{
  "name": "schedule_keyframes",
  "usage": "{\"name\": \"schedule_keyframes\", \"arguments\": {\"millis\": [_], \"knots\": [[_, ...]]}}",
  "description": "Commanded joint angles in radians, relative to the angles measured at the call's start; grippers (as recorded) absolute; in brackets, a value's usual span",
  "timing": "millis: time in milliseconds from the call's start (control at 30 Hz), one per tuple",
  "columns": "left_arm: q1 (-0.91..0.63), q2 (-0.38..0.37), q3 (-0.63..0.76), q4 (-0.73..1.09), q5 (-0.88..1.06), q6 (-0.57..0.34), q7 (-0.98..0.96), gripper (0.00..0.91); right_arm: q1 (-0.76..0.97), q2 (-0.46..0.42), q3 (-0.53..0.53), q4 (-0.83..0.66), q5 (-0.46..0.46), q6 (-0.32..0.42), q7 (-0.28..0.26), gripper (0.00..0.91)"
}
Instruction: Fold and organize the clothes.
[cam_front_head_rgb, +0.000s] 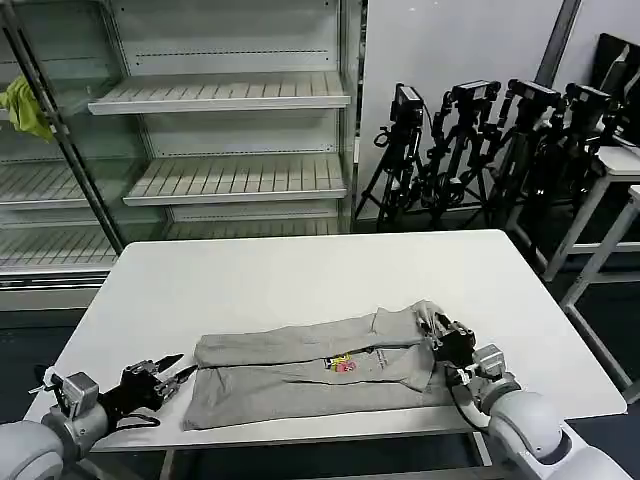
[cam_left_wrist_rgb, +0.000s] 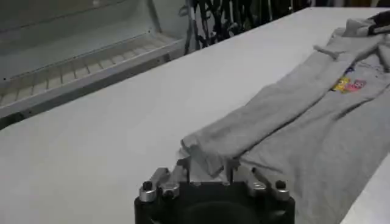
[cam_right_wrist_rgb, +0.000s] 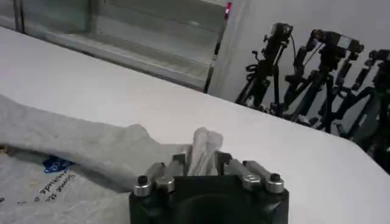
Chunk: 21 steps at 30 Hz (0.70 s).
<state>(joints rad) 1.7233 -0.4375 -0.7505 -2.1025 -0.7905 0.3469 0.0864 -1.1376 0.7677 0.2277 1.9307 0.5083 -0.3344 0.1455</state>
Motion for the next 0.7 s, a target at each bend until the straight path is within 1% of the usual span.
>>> {"name": "schedule_keyframes", "arguments": {"millis": [33,67,167,200,300,367,467,533,633,700], "knots": [[0.021,0.002,-0.030,-0.007,0.008,0.000,-0.003,0.907,-0.067,-0.034,0.124,0.054,0.020,0.003,-0.001,0.907],[0.004,0.002,-0.038,-0.008,0.005,0.001,-0.004,0.907,-0.074,-0.034,0.155,0.063,0.026,0.004,-0.001,0.907],[-0.058,-0.005,-0.060,-0.016,-0.082,0.022,-0.042,0.907,-0.092,-0.026,0.247,0.106,0.058,0.008,0.001,0.907],[-0.074,-0.008,-0.073,-0.024,-0.166,0.048,-0.073,0.907,-0.096,-0.021,0.272,0.117,0.071,0.008,0.004,0.907],[-0.082,-0.023,-0.064,-0.035,-0.321,0.097,-0.125,0.907,-0.123,0.004,0.339,0.171,0.089,0.007,0.009,0.907],[-0.080,-0.039,-0.044,-0.033,-0.344,0.119,-0.132,0.907,-0.143,0.013,0.360,0.199,0.095,0.007,0.011,0.907],[-0.093,-0.093,-0.013,-0.022,-0.385,0.158,-0.149,0.907,-0.183,0.026,0.385,0.249,0.094,0.008,0.011,0.907],[-0.102,-0.117,0.000,-0.013,-0.398,0.190,-0.154,0.907,-0.197,0.035,0.390,0.268,0.092,0.008,0.013,0.907],[-0.120,-0.152,0.009,-0.001,-0.420,0.205,-0.151,0.907,-0.197,0.051,0.390,0.281,0.089,0.005,0.017,0.907],[-0.129,-0.161,0.017,0.008,-0.426,0.208,-0.144,0.907,-0.189,0.059,0.385,0.281,0.088,0.002,0.021,0.907]]}}
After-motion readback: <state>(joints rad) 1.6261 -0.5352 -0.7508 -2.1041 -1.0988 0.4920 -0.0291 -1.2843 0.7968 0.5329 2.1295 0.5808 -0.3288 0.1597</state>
